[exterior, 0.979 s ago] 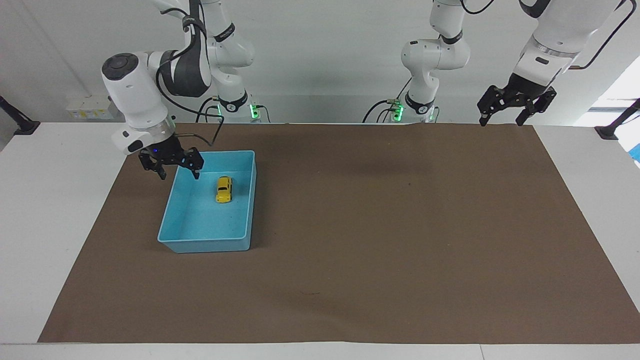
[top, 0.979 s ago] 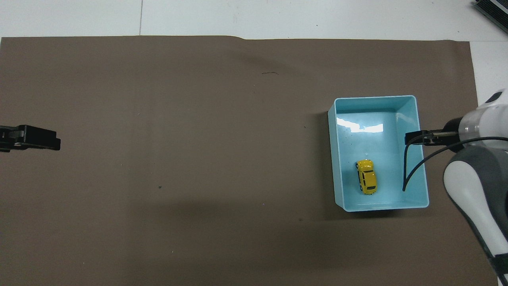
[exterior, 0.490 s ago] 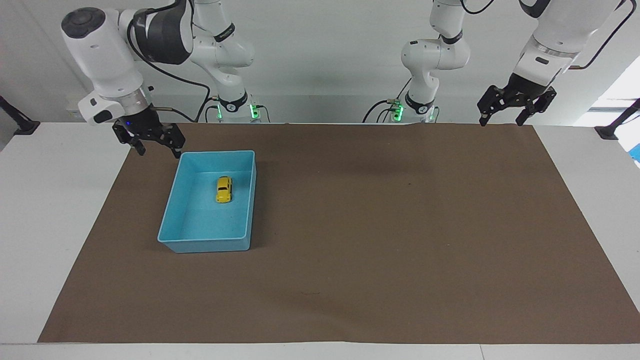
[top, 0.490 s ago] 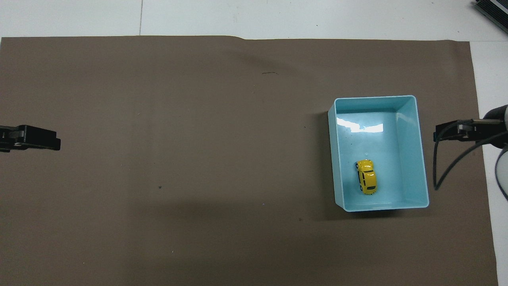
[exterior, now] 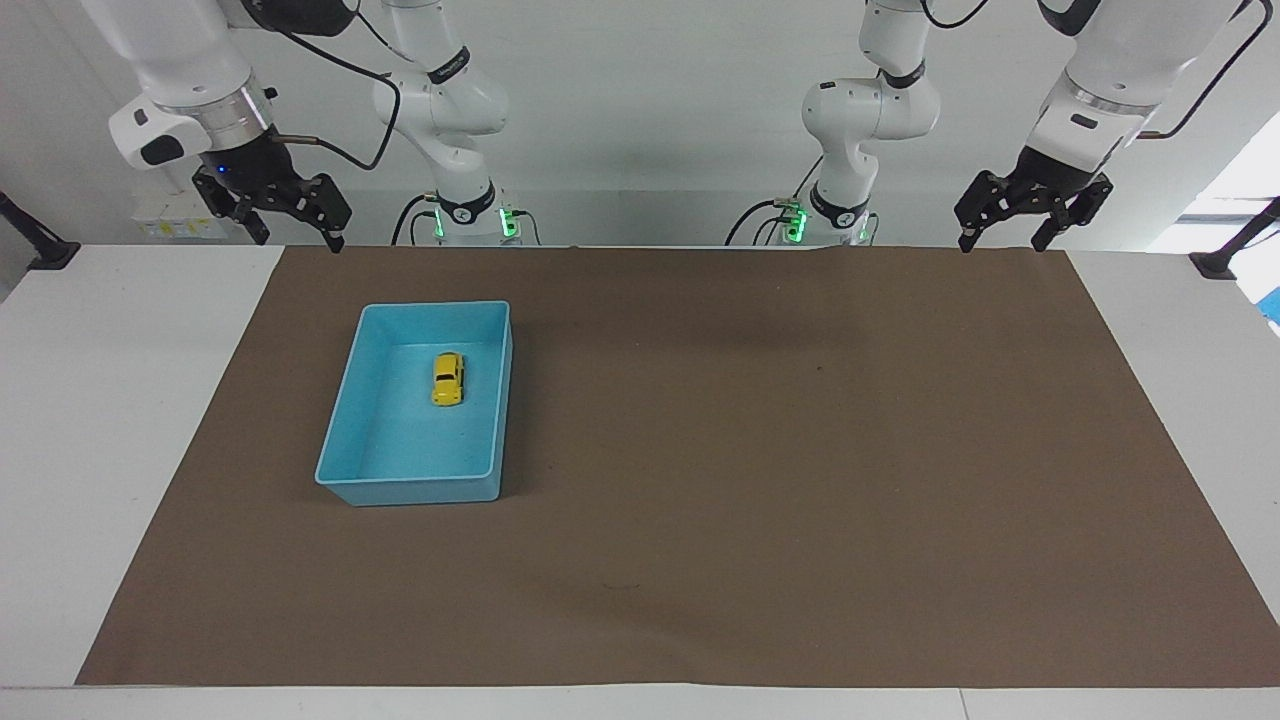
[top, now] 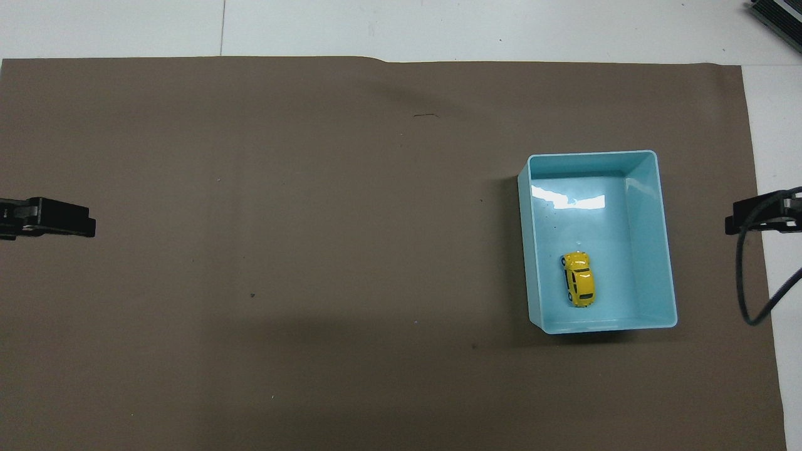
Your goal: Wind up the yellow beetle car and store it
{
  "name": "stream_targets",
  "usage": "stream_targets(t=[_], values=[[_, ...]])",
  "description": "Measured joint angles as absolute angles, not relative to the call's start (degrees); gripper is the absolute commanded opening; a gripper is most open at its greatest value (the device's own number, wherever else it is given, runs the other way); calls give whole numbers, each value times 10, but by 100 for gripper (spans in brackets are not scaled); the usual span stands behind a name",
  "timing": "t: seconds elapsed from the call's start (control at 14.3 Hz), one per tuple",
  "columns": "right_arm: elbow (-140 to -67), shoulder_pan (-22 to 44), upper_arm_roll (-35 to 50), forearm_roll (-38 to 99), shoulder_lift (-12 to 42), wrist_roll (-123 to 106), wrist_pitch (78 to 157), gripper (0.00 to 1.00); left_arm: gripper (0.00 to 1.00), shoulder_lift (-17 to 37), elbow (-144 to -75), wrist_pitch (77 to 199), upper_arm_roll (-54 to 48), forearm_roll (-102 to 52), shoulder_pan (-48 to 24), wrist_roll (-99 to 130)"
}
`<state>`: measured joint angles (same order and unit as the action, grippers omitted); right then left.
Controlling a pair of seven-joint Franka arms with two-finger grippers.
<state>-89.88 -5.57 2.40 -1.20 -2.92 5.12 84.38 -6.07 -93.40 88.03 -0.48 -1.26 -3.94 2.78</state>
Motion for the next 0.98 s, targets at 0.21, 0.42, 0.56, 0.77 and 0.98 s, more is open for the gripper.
stream_targets(t=[0.21,0.42,0.56,0.77,0.98], values=[[-897,-54,26,-12,-27,55,822,100,100,-61,-934,880,-5,-13,-39,28],[-876,-55,26,-12,-27,55,807,100,100,-61,-934,880,-5,-13,-39,28],[-874,-55,26,-12,-26,55,814,100,100,-61,-934,880,-5,-13,-39,28],[-875,-55,26,-12,-26,55,815,100,100,-61,-934,880,-5,-13,-39,28],[-875,-55,26,-12,-26,55,815,100,100,-61,-934,880,-5,-13,-39,28]])
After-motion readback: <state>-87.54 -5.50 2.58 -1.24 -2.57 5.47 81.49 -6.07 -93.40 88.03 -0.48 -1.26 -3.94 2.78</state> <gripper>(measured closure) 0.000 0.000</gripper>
